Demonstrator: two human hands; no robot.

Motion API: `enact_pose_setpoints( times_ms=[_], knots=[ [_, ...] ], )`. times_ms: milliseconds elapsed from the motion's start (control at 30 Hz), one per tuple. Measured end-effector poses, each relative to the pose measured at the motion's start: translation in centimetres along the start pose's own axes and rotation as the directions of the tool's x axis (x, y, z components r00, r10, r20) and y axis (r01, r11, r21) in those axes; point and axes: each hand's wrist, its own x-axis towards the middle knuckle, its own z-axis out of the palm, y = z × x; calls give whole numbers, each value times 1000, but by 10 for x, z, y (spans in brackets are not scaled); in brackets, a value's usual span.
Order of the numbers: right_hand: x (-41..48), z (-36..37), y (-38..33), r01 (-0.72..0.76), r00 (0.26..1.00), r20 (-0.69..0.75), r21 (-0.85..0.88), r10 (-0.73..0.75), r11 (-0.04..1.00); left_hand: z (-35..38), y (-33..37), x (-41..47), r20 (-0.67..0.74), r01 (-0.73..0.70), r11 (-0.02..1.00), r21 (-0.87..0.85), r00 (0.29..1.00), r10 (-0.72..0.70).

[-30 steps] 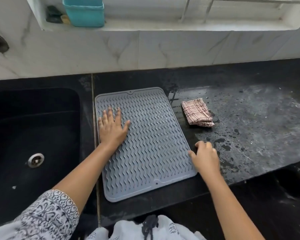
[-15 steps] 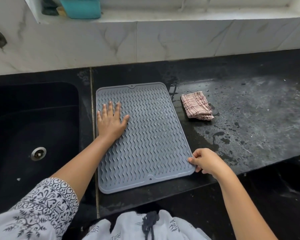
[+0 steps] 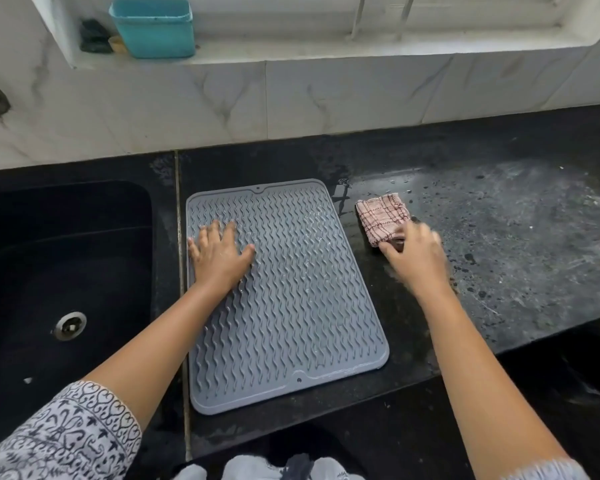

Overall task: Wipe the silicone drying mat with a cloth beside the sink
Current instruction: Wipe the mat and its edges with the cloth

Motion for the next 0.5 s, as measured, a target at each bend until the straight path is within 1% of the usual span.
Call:
enact_pose_setpoints(
  times_ms=[33,100,167,200,233,300,400,433,500],
  knots=[
    [22,5,-2,43,999,1,-8,-43,999,0,4,3,-19,0,1000,4,1000,0],
    [59,19,-4,109,989,107,-83,-100,991,0,13,9,-41,-31,999,15,999,32],
    [81,37,-1,130,966,239,-134,-95,982,3,22,18,-37,-86,996,18,996,86],
    [85,44,1,129,958,273,-135,-88,982,5,26,23,-23,-112,994,9,993,112],
    [85,50,2,117,958,277,-123,-80,985,6,30,27,-10,-138,990,0,990,138],
    [82,58,3,98,975,209,-99,-75,990,8,34,39,13,-183,983,1,983,183],
    [90,53,-5,123,990,76,-110,-115,986,12,39,52,47,-209,977,29,977,208],
    [95,48,-9,115,993,34,-72,-113,991,13,41,55,50,-210,977,37,977,208],
    [101,34,-23,51,999,-1,101,-51,994,17,42,56,29,-205,977,53,979,204]
  ],
)
